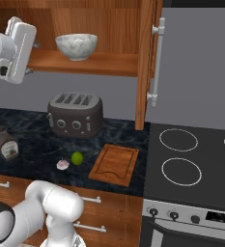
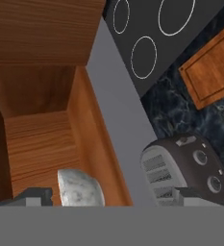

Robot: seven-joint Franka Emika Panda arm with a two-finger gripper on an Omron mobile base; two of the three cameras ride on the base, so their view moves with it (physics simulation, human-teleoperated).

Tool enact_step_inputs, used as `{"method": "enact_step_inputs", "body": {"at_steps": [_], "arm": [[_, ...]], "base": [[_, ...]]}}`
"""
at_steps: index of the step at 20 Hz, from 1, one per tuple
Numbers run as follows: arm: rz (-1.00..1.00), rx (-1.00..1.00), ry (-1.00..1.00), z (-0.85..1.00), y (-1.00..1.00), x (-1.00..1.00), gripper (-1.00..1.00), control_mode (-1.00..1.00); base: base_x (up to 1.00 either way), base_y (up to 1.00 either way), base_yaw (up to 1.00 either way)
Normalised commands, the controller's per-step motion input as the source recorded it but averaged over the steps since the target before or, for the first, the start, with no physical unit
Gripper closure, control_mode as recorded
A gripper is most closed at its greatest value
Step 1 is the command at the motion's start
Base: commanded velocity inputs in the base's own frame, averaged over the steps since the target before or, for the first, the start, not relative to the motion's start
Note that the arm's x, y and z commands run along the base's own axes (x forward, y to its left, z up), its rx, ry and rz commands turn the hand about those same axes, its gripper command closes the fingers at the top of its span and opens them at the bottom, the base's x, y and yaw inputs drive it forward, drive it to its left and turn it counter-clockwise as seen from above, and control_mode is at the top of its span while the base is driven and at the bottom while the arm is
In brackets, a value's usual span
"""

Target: Open the cabinet. Place the bowl and condiment on the counter. Then place the lime and garlic on the cutting board.

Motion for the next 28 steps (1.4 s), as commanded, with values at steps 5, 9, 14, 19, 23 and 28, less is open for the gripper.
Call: {"method": "enact_step_inputs", "body": {"at_steps": [5,9,14,19,23,28], "arm": [[0.00,0.03,0.02,0.00,-0.14,0.30,-1.00,-1.00],[0.00,0.01,0.00,0.00,-0.01,0.33,-1.00,-1.00],[0.00,0.03,0.06,-0.02,0.00,0.37,-1.00,-1.00],[0.00,0.04,0.08,0.00,0.00,0.44,-1.00,-1.00],[0.00,0.01,0.04,0.00,0.00,0.42,-1.00,-1.00],[0.00,0.00,0.01,0.00,0.00,0.40,-1.00,-1.00]], "base": [[0.00,0.00,0.00],[0.00,0.00,0.00],[0.00,0.00,0.00],[0.00,0.00,0.00],[0.00,0.00,0.00],[0.00,0.00,0.00]]}}
